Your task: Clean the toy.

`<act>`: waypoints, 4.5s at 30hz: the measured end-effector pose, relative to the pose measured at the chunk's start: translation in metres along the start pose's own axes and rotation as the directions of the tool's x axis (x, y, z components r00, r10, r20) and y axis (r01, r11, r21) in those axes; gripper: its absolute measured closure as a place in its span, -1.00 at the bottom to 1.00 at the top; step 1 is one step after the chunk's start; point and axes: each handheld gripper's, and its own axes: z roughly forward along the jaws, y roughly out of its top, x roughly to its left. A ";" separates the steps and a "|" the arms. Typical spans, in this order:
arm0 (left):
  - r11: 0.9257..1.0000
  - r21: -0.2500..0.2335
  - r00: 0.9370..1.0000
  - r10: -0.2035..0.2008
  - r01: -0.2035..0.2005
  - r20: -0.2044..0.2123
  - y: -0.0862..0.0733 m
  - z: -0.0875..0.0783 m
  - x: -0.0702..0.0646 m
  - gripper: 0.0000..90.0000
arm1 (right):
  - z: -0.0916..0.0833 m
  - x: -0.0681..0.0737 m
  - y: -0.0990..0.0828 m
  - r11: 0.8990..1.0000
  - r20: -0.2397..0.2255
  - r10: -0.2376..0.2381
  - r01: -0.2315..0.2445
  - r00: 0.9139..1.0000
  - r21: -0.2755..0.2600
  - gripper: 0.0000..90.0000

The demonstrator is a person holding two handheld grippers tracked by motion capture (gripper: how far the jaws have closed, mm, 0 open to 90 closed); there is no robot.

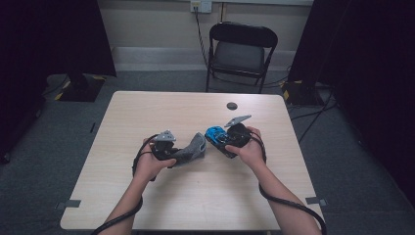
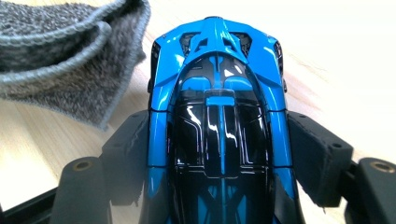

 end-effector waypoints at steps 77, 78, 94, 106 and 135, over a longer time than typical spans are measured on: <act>0.993 0.118 0.986 0.040 -0.020 -0.162 -0.052 -0.040 0.015 -0.01 | -0.010 0.034 0.007 0.996 -0.057 -0.093 0.092 0.994 -0.020 -0.37; 0.991 0.131 0.985 0.035 -0.013 -0.168 -0.053 -0.037 0.014 0.18 | -0.010 0.034 0.008 0.995 -0.052 -0.094 0.093 0.994 -0.021 -0.37; 1.000 0.025 0.994 0.002 0.000 -0.110 0.006 0.033 -0.021 0.73 | -0.009 0.047 0.024 0.995 -0.076 -0.089 0.085 0.993 -0.053 -0.37; 0.998 0.027 0.998 0.052 -0.051 -0.028 0.009 0.048 -0.045 0.73 | -0.004 0.037 0.018 0.998 -0.050 -0.051 0.049 0.997 -0.044 -0.37; 0.999 -0.013 0.984 -0.048 0.046 -0.172 0.010 0.009 0.003 0.73 | -0.033 0.028 0.025 0.994 -0.052 -0.033 0.028 0.998 -0.103 -0.37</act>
